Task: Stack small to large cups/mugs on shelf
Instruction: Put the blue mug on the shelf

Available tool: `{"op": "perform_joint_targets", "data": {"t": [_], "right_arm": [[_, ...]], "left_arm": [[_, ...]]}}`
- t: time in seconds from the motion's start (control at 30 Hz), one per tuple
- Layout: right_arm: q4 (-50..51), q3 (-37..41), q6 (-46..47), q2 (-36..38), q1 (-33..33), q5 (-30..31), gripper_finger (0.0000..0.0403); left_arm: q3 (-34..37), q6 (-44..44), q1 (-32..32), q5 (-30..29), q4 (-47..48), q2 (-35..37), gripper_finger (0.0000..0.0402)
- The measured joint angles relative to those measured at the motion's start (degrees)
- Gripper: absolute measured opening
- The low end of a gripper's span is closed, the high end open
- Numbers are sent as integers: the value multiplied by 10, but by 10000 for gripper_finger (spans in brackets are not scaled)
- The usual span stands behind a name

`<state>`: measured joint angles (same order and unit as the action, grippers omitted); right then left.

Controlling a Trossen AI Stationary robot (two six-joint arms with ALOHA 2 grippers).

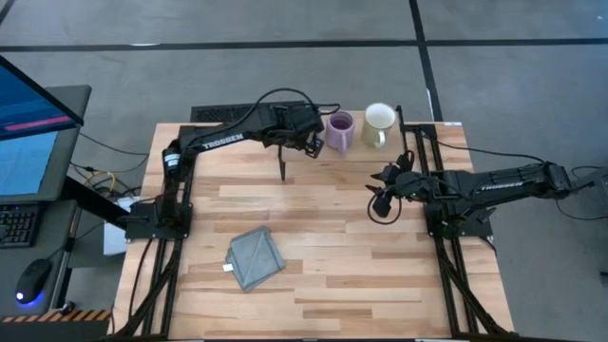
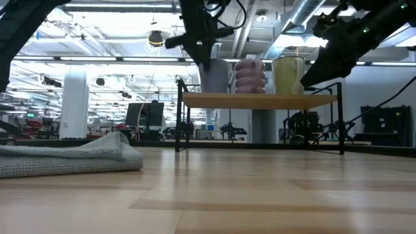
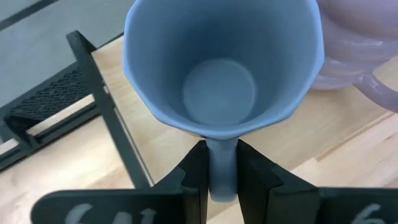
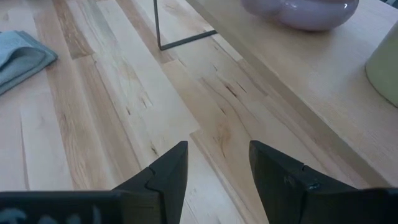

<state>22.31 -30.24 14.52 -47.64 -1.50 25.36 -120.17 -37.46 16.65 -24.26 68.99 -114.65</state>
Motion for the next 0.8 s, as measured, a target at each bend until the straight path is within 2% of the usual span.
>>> {"op": "perform_joint_targets", "data": {"t": [0.2, 0.8], "right_arm": [[-1, 0, 0, 0, 0, 1, 193], [4, 0, 0, 0, 0, 0, 193]], "left_arm": [[-48, -39, -3, -17, 68, -27, 41], [-51, -108, -4, -35, 70, -36, 41]]}}
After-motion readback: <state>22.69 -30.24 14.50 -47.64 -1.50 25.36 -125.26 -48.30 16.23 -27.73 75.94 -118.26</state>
